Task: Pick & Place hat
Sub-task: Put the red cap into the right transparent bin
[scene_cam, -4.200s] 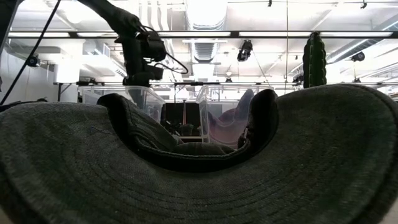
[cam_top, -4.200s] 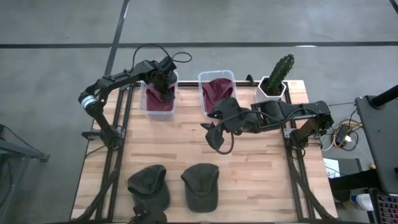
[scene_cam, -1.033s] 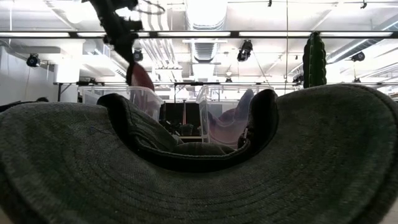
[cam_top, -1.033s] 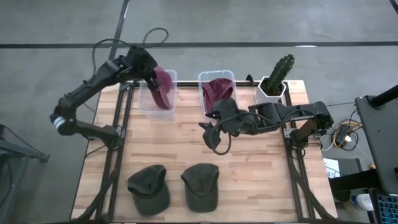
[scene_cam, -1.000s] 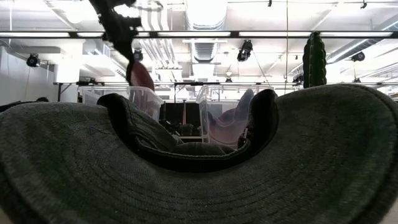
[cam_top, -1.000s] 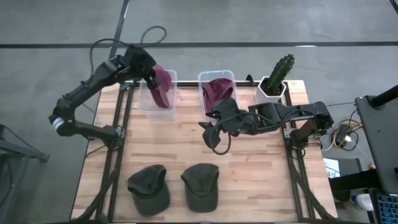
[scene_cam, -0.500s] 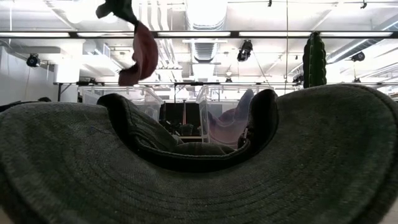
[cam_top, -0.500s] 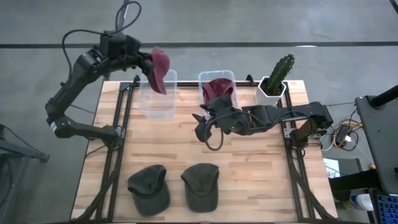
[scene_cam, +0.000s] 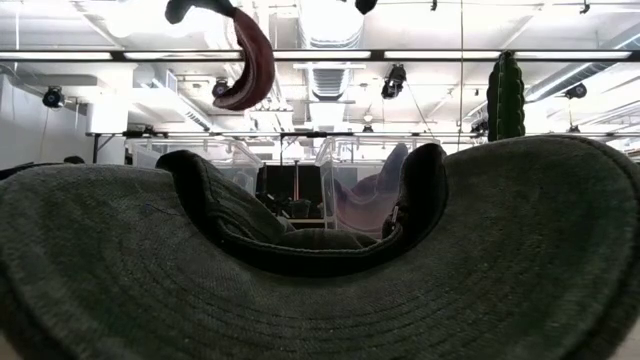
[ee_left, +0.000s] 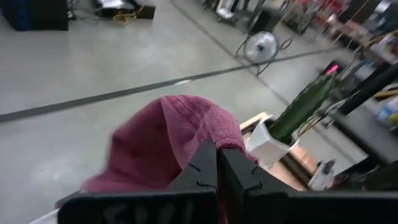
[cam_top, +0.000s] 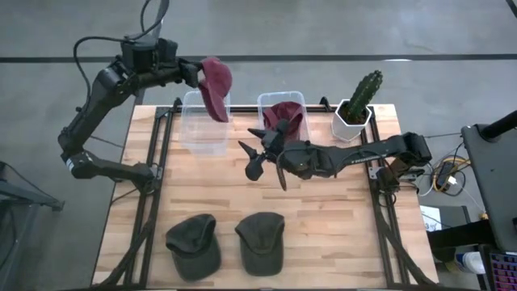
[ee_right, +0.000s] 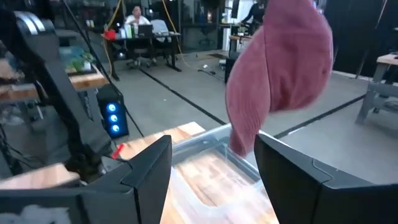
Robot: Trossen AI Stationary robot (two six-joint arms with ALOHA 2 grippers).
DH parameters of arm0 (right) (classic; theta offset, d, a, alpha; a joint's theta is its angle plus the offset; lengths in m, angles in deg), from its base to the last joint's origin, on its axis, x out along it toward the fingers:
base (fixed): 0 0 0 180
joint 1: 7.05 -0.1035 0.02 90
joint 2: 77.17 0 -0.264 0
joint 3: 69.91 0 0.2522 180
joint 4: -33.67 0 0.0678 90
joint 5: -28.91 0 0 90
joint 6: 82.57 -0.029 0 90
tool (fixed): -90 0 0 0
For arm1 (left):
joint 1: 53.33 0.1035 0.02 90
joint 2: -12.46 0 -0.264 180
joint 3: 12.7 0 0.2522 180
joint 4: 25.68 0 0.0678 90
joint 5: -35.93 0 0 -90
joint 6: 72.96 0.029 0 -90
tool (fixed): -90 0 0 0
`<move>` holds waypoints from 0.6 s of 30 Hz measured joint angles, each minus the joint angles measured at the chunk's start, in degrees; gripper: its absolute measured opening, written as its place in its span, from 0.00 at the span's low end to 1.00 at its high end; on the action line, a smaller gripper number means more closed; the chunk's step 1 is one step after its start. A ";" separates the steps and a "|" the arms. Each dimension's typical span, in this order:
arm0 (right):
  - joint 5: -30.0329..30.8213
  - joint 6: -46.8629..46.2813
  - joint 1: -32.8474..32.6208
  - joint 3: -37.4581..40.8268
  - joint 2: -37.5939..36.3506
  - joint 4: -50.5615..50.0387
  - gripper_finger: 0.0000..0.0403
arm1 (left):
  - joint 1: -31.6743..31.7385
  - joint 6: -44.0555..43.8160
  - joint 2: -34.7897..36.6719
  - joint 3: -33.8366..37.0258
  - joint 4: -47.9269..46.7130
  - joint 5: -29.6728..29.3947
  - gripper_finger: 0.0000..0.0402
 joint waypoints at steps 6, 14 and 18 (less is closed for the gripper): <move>0.00 -0.47 1.81 2.80 0.13 0.03 0.55 | -0.18 -6.47 0.00 0.02 7.26 4.50 0.00; -0.45 -1.63 4.02 0.30 3.76 6.44 0.55 | -2.04 -8.28 -1.54 0.08 8.79 4.67 0.00; -0.22 -2.90 4.42 -4.84 6.43 6.84 0.55 | -4.42 -8.67 -2.69 0.08 10.80 3.69 0.00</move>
